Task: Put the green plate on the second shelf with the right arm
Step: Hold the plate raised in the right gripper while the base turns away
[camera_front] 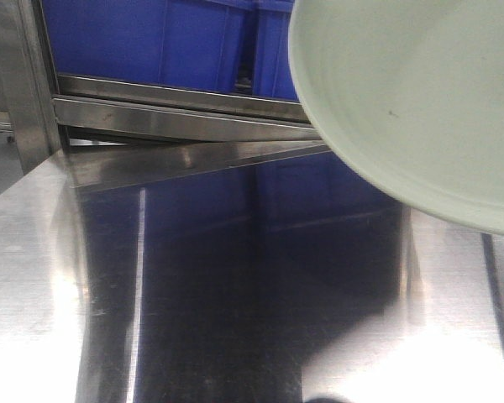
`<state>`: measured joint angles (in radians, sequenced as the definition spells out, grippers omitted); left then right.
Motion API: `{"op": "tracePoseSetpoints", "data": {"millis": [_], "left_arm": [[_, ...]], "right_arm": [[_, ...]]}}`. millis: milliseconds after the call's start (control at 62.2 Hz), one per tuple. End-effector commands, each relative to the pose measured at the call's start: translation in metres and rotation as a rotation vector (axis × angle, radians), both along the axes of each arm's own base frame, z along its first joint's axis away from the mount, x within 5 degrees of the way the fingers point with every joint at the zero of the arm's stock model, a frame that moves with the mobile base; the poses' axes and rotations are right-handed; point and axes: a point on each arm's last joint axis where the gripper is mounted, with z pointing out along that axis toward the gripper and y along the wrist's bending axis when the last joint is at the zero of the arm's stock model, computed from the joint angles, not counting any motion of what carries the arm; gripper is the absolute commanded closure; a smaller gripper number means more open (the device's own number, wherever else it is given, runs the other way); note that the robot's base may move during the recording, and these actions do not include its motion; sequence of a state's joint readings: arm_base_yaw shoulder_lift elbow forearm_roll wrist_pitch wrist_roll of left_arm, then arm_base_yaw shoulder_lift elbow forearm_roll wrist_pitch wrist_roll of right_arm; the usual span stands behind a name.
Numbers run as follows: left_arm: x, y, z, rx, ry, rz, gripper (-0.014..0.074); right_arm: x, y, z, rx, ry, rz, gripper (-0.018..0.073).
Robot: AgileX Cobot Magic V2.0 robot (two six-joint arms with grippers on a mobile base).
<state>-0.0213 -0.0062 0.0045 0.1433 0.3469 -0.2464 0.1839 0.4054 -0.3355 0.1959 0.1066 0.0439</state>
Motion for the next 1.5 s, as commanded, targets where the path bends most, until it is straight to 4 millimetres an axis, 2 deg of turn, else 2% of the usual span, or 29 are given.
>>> {"op": "tracePoseSetpoints", "data": {"millis": [0,1479], "left_arm": [[0.0010,-0.0011,-0.0036,0.001,-0.056,-0.014,0.0472],[0.0010,-0.0011,-0.0035,0.002,-0.056,-0.014,0.0472]], "right_arm": [[-0.0005,-0.0028,0.0218,0.029,-0.143,-0.029,0.0503],[-0.0005,-0.0028,0.0218,0.029,-0.143,-0.029,0.0503]]}}
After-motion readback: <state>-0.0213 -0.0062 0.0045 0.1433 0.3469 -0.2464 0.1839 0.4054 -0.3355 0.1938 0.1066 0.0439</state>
